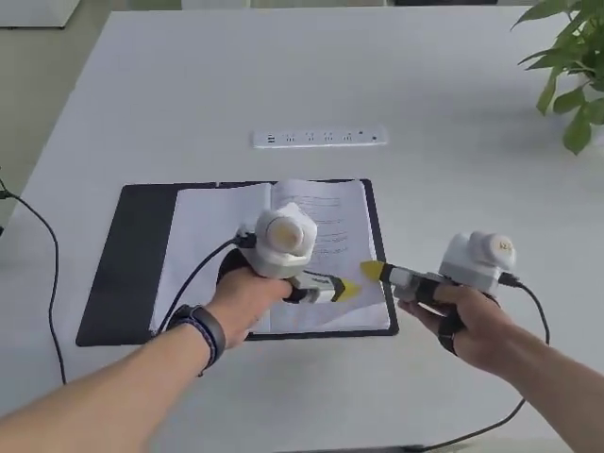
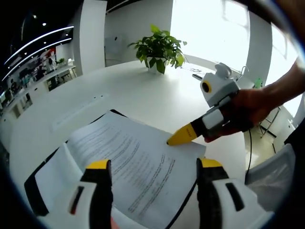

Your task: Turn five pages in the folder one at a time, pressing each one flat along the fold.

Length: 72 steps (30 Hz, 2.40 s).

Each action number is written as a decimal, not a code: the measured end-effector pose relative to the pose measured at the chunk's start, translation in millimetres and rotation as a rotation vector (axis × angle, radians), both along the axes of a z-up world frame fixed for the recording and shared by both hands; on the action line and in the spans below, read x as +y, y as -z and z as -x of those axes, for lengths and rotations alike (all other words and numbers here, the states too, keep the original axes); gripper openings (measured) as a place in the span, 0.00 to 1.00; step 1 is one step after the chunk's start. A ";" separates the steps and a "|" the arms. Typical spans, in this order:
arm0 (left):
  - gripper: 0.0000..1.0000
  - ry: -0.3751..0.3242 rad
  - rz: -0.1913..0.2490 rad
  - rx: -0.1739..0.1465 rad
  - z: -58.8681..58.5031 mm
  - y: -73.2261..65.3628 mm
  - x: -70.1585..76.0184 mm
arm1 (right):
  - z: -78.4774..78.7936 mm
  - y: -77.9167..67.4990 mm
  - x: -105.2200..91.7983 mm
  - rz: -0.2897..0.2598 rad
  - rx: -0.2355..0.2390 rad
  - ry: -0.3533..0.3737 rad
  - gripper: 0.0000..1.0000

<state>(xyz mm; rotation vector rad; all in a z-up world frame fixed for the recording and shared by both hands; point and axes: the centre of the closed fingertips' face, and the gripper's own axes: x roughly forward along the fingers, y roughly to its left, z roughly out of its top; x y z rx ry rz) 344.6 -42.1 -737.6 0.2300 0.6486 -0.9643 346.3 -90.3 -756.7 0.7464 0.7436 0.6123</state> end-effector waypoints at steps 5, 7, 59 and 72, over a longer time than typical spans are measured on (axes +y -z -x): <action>0.73 -0.024 0.003 -0.009 3.2 -4.7 23.1 | -0.8 -9.5 6.6 0.002 -0.022 0.000 0.00; 0.73 -0.042 0.011 -0.016 3.0 -8.1 32.8 | -0.2 -15.2 10.2 -0.004 -0.030 0.001 0.00; 0.73 -0.333 0.060 -0.067 37.1 -25.9 246.2 | -3.1 -49.9 245.7 -0.051 -0.108 -0.355 0.00; 0.73 -0.385 0.077 -0.054 43.0 -22.4 259.6 | 1.4 -15.0 296.0 -0.070 0.002 -0.376 0.00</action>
